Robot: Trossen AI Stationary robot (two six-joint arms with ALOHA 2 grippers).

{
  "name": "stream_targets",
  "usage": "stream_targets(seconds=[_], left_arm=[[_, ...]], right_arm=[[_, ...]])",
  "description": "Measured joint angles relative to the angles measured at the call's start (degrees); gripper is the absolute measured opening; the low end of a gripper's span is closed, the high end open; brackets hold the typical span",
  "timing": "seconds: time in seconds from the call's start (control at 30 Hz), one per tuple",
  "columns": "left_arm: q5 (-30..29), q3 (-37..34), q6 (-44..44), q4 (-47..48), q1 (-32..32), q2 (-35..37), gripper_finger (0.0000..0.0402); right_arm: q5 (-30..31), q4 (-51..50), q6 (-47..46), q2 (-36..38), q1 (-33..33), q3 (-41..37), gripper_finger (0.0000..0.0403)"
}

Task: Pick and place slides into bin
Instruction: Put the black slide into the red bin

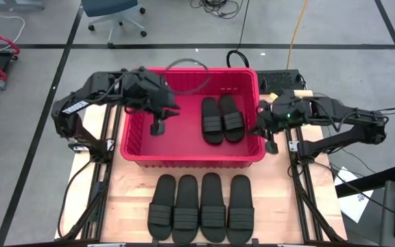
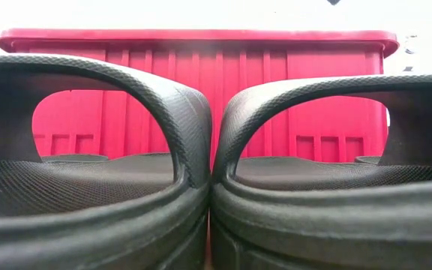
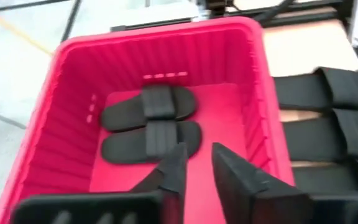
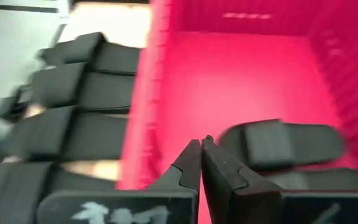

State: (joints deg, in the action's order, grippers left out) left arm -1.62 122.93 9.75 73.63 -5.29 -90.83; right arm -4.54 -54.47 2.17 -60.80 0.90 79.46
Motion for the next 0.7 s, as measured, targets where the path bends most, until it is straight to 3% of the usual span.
stream_targets(seconds=[0.13, 0.4, 0.7], left_arm=[[-0.3, 0.0, 0.6, 0.4, 3.2, 0.0, 0.0008], [-4.0, 0.0, 0.2, 2.7, 8.3, 0.0, 0.0003], [-4.0, 0.0, 0.0, 3.8, 11.9, 0.0, 0.0002]], right_arm=[[-3.8, -1.3, -5.9, 0.0, -5.7, 0.0, 0.0001], [-4.8, -1.5, -22.3, 0.0, -17.2, -5.3, 0.0], [-8.6, 20.9, -37.5, 0.0, -26.7, -20.1, 0.0]])
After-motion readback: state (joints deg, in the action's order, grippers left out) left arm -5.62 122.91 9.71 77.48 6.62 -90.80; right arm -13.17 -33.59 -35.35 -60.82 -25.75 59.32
